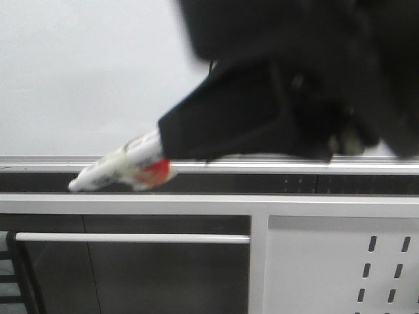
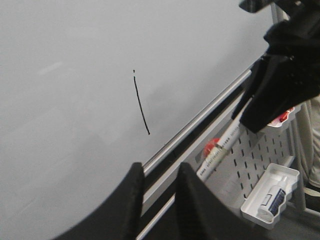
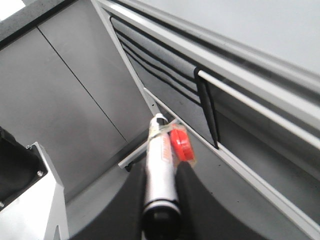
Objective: Write number 1 on whiteboard
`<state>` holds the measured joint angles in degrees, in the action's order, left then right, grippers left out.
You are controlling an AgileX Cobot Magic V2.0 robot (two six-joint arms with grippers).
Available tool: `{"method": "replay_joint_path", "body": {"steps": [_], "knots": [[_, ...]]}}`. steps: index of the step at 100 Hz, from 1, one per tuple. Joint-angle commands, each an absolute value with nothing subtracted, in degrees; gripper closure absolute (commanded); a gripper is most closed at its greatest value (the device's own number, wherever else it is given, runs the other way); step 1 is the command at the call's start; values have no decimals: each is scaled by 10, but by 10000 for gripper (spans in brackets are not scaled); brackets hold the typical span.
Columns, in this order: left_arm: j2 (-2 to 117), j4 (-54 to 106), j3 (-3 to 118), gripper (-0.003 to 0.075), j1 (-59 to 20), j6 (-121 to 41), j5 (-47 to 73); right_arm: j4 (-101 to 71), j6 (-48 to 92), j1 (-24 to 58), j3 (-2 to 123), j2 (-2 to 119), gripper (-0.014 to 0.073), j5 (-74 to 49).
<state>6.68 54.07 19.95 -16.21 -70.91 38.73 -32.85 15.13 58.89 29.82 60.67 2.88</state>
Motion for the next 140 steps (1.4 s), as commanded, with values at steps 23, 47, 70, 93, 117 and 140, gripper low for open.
{"method": "replay_joint_path", "body": {"steps": [23,47,70,93,117,140], "knots": [[195,707,215,263,-166,-911,398,-289,163,537,409,582,644,-152],[256,773,218,283,-166,-1010,409,-284,163,513,463,593,644,-213],[318,807,231,303,-166,-1048,392,-290,163,470,465,623,644,-235],[398,860,236,370,-166,-1141,453,-290,163,470,493,629,644,-236],[445,839,285,372,-166,-1181,470,-280,163,470,518,635,644,-250],[483,760,310,372,-209,-1181,466,-280,163,470,539,646,644,-271]]}}
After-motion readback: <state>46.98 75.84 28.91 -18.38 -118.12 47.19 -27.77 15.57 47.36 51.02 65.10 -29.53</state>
